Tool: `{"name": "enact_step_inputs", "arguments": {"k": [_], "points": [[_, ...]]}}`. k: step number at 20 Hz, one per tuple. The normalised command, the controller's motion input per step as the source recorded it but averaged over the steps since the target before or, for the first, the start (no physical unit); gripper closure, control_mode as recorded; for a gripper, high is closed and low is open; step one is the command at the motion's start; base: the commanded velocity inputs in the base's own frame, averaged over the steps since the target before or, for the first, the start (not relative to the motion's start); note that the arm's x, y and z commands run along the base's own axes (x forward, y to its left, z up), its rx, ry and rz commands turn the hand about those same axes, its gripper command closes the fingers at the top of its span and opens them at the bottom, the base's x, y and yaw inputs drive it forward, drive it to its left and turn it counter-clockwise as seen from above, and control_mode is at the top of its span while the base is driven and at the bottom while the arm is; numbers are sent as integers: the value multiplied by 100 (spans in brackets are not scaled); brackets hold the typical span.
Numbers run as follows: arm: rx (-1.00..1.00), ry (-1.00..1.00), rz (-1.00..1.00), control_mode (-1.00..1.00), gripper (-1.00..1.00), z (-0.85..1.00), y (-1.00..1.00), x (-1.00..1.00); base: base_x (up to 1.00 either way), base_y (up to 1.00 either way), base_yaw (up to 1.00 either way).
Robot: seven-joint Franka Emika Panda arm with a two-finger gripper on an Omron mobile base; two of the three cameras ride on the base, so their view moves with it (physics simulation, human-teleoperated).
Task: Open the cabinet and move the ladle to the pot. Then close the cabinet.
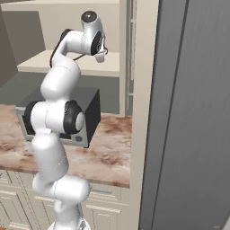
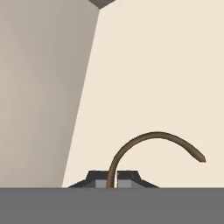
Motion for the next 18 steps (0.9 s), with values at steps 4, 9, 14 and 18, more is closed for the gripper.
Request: {"name": "enact_step_inputs", "arguments": {"k": [4, 9, 14, 18], "points": [[3, -5, 0, -100, 100, 23, -32, -71, 0, 0, 0], [3, -5, 0, -100, 100, 27, -28, -77, 0, 0, 0], [2, 0, 0, -100, 100, 41, -12, -83, 0, 0, 0], [1, 8, 0, -100, 100, 49, 0, -92, 0, 0, 0]]}}
